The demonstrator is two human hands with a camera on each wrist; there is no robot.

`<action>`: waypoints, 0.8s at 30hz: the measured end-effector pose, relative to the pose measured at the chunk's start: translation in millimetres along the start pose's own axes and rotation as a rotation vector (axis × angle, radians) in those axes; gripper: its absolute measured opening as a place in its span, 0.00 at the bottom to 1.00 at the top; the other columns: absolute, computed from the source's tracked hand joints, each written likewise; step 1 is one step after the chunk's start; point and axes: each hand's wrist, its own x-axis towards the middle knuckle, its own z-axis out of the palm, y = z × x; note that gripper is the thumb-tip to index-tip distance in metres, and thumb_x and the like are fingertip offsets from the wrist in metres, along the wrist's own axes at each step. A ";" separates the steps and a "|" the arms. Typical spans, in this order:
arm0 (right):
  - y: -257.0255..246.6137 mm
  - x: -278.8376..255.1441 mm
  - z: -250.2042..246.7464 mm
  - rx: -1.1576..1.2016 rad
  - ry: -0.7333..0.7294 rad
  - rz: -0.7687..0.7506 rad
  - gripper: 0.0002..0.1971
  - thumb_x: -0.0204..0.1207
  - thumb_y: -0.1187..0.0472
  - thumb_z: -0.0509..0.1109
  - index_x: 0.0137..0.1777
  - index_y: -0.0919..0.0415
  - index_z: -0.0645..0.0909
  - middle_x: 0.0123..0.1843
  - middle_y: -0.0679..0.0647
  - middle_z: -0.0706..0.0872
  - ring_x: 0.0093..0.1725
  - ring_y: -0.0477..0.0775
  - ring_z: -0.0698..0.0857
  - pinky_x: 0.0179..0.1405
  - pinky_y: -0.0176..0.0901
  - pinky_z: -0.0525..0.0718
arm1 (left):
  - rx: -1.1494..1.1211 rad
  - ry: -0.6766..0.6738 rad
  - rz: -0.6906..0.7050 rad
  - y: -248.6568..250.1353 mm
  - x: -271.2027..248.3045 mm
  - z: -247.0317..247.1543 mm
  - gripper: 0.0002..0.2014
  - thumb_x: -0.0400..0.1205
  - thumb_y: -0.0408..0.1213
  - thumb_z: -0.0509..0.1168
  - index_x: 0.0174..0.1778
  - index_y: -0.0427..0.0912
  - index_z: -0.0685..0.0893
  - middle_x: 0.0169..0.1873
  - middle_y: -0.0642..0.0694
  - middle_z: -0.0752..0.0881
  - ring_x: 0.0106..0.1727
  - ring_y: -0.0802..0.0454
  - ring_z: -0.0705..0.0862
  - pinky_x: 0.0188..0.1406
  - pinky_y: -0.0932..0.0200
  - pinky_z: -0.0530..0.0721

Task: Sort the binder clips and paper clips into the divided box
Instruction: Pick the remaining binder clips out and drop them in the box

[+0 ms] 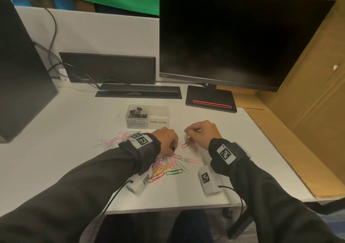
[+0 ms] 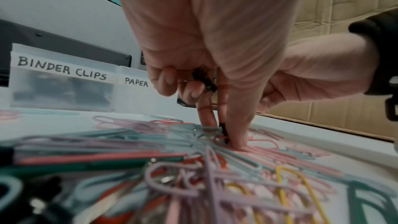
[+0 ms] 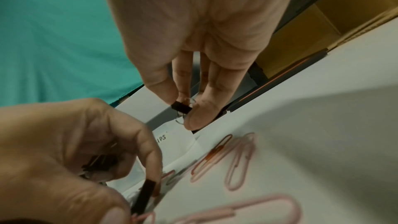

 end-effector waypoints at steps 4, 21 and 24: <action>4.4 2.6 -0.5 0.141 0.032 0.027 0.08 0.75 0.62 0.69 0.45 0.57 0.91 0.40 0.51 0.92 0.37 0.53 0.92 0.57 0.50 0.88 | -0.094 0.046 -0.022 -4.1 2.4 -0.8 0.07 0.69 0.33 0.76 0.39 0.43 0.86 0.41 0.46 0.88 0.43 0.48 0.83 0.38 0.62 0.78; -92.3 55.1 61.7 0.267 0.048 -0.120 0.08 0.75 0.59 0.71 0.48 0.58 0.91 0.48 0.53 0.92 0.48 0.53 0.88 0.51 0.45 0.86 | -1.126 0.471 -0.429 -88.8 -10.1 -68.4 0.12 0.83 0.28 0.57 0.33 0.39 0.78 0.28 0.43 0.78 0.24 0.52 0.68 0.22 0.63 0.66; -113.9 67.5 79.0 0.195 0.056 -0.129 0.10 0.77 0.61 0.69 0.53 0.60 0.91 0.52 0.55 0.91 0.50 0.51 0.85 0.50 0.38 0.79 | -0.988 0.453 -0.482 -105.0 -0.6 -85.1 0.09 0.82 0.27 0.57 0.37 0.38 0.79 0.28 0.44 0.78 0.26 0.52 0.72 0.26 0.61 0.71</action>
